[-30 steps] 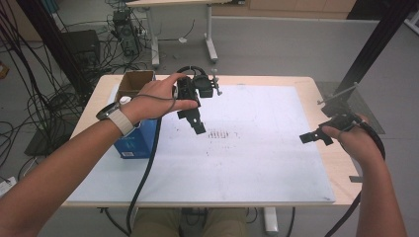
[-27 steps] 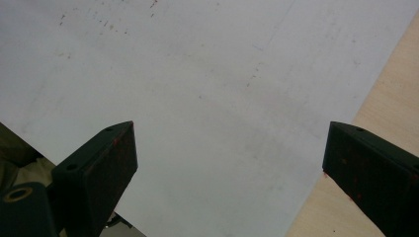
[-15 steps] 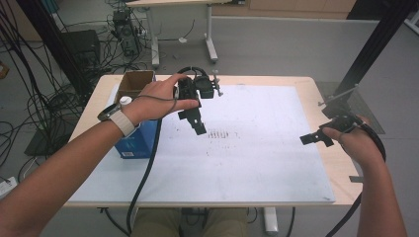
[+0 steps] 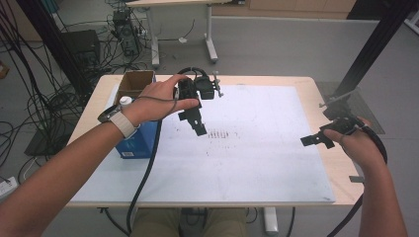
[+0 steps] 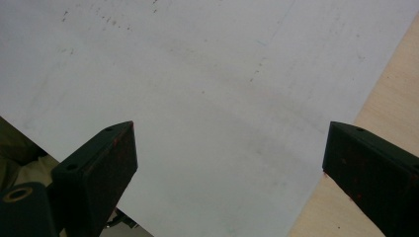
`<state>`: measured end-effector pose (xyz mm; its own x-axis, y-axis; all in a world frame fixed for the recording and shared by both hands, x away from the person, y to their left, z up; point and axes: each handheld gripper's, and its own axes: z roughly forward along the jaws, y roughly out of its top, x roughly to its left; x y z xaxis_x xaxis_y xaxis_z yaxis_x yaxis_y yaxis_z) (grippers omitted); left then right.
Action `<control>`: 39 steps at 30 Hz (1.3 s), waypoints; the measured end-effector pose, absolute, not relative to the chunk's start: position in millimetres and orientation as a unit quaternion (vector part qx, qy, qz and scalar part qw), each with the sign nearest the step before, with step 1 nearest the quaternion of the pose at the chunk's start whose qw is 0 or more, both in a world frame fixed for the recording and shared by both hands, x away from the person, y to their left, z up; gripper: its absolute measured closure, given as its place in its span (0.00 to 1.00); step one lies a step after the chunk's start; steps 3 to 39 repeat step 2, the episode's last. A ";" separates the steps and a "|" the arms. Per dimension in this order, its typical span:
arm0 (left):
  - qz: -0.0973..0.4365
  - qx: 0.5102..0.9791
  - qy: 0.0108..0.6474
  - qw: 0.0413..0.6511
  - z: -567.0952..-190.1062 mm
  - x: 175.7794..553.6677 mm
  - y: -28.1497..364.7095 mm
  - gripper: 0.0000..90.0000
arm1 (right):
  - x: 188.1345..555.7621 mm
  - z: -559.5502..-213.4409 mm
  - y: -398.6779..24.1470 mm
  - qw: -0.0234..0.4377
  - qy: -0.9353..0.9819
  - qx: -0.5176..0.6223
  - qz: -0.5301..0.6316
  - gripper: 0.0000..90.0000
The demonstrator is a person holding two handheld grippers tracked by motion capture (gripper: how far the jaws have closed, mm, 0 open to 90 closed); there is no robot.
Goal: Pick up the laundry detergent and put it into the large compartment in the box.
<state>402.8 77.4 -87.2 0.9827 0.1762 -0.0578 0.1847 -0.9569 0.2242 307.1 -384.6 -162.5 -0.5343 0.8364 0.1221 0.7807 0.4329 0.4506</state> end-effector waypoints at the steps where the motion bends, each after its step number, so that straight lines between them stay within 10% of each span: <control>1: -0.019 0.989 0.090 0.114 -86.9 403.3 77.2 0.05 | 307.0 -162.5 -384.8 0.060 0.844 0.479 0.233 0.07; 39: -0.020 0.989 0.090 0.116 -87.0 403.0 77.6 0.05 | 306.6 -162.6 -385.0 0.061 0.844 0.479 0.233 0.07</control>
